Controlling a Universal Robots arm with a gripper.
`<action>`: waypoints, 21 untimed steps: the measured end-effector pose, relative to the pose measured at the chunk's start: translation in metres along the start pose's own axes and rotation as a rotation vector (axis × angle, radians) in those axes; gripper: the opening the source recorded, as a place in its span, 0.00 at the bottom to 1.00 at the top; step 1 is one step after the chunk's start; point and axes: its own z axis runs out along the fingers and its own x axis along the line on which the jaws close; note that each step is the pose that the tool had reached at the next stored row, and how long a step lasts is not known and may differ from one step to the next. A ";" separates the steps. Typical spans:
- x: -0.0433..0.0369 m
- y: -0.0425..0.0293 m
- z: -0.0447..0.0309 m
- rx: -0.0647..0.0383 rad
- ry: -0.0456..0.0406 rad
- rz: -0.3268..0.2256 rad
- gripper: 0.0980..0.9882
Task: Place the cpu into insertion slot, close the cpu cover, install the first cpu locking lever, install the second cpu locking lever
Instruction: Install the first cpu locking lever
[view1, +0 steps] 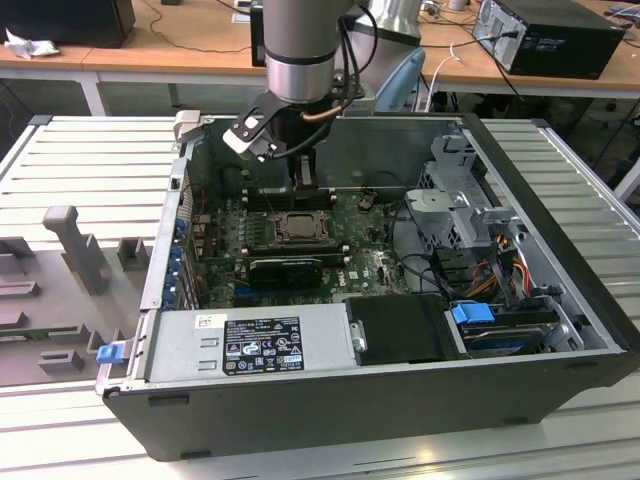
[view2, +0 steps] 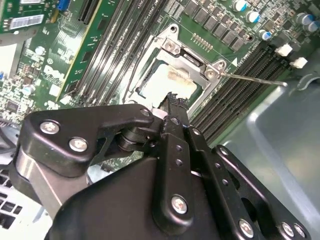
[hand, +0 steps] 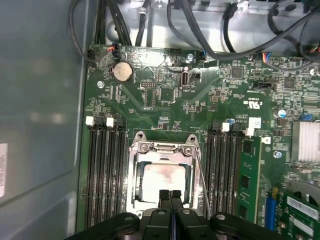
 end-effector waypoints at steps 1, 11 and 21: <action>0.0000 0.0000 -0.0014 0.000 0.0000 0.000 0.01; 0.0000 0.0014 -0.0356 0.000 -0.0001 0.000 0.01; 0.0001 0.0015 -0.0359 0.000 0.0082 -0.195 0.01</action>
